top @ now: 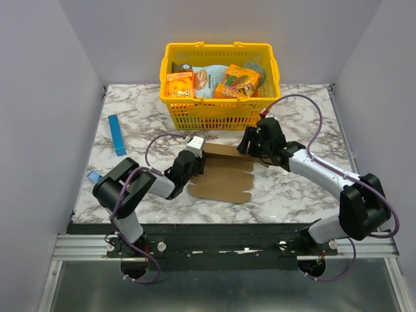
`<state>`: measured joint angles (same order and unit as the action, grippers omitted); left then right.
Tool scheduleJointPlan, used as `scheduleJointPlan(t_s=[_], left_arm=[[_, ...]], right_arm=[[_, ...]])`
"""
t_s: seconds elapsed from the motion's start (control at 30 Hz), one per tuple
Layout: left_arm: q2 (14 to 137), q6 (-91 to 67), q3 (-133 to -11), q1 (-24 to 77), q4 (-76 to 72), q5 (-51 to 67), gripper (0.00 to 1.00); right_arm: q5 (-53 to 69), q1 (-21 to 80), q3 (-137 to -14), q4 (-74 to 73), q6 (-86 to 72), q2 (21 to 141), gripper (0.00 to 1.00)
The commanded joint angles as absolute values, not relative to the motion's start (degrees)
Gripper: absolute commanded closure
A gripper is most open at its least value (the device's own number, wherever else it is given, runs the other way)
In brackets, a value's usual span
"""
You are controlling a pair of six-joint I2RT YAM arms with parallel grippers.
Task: Fold the paper box
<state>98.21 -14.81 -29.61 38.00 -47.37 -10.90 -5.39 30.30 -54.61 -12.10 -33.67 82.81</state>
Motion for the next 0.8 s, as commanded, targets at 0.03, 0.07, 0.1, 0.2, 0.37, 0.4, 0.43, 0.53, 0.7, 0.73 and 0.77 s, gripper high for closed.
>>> scheduleJointPlan(t_s=[0.03,0.07,0.1,0.2,0.37,0.4,0.43,0.53,0.7,0.73,0.77], left_arm=[[99.1,-13.4,-30.9,38.1,-47.0,-13.9,0.7],[99.1,-13.1,-30.9,38.3,-46.9,-14.1,0.7],[99.1,-13.0,-31.0,38.4,-46.8,-14.4,0.71],[99.1,-12.3,-31.3,39.1,-46.4,-15.3,0.72],[99.3,-11.6,-31.6,40.3,-46.0,-16.5,0.73],[99.3,-11.6,-31.5,40.5,-46.0,-16.8,0.73],[99.2,-11.3,-31.5,40.7,-46.0,-17.0,0.72],[99.1,-11.2,-31.5,41.0,-45.9,-17.5,0.73],[99.1,-11.1,-31.4,41.5,-46.0,-17.8,0.73],[99.1,-11.1,-31.4,41.5,-45.9,-17.8,0.74],[99.1,-11.1,-31.4,41.6,-45.9,-17.8,0.73]], right_arm=[[-5.8,30.1,-52.5,-13.6,-34.5,80.3,0.31],[-6.0,30.1,-51.9,-13.7,-34.5,80.2,0.31],[-6.2,30.1,-51.8,-13.8,-34.5,80.2,0.31],[-5.6,30.0,-51.5,-13.8,-34.8,80.8,0.31],[-4.2,30.1,-52.4,-13.8,-35.5,82.8,0.31],[-3.9,30.1,-52.4,-13.7,-35.7,83.0,0.31],[-3.7,30.1,-52.3,-13.4,-36.0,83.0,0.31],[-3.6,30.0,-51.6,-12.3,-36.7,82.8,0.31],[-1.1,29.7,-50.4,-9.9,-38.4,83.7,0.31],[-0.7,29.5,-50.1,-9.3,-39.1,83.8,0.31],[-0.4,29.4,-50.2,-9.1,-39.3,84.0,0.31]])
